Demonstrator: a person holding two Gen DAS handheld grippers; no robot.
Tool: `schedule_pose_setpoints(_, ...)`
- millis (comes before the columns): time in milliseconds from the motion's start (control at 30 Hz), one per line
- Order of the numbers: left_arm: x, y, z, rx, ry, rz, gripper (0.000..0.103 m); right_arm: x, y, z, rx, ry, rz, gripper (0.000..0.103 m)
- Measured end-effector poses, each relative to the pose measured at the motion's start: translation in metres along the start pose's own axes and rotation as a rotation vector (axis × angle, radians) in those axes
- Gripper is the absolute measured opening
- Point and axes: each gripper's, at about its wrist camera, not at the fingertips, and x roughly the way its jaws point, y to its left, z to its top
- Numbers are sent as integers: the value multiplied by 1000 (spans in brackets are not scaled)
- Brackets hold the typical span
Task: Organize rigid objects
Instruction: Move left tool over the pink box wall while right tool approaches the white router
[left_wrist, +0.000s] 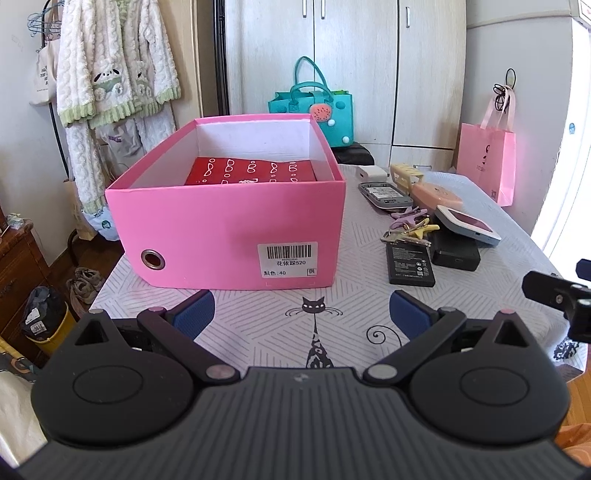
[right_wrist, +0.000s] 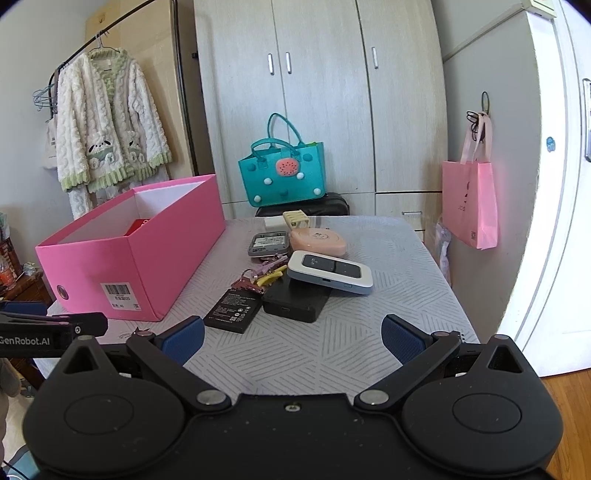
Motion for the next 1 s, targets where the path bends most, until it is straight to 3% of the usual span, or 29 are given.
schedule_pose_setpoints(167,4,2,11,54,26,-47,102,8,-4,1,-33,-46,92,103)
schedule_pose_setpoints(300,8,10,22,105,22,-8,102,19,-19,1,9,-117,183,103)
schedule_pose_setpoints(400,7,25,36,126,0,-5,101,31,-24,8,-7,-91,206,103)
schedule_pose_setpoints(533,9,40,49,136,-12,62,101,50,-30,15,-20,-32,196,103)
schedule_pose_setpoints(733,7,60,80,186,-7,18,101,86,-43,21,5,77,159,103)
schedule_pose_setpoints(933,26,90,122,162,37,24,100,105,-53,37,-48,110,160,103)
schedule_pose_setpoints(1000,38,101,134,144,62,25,98,112,-55,41,-73,123,166,98)
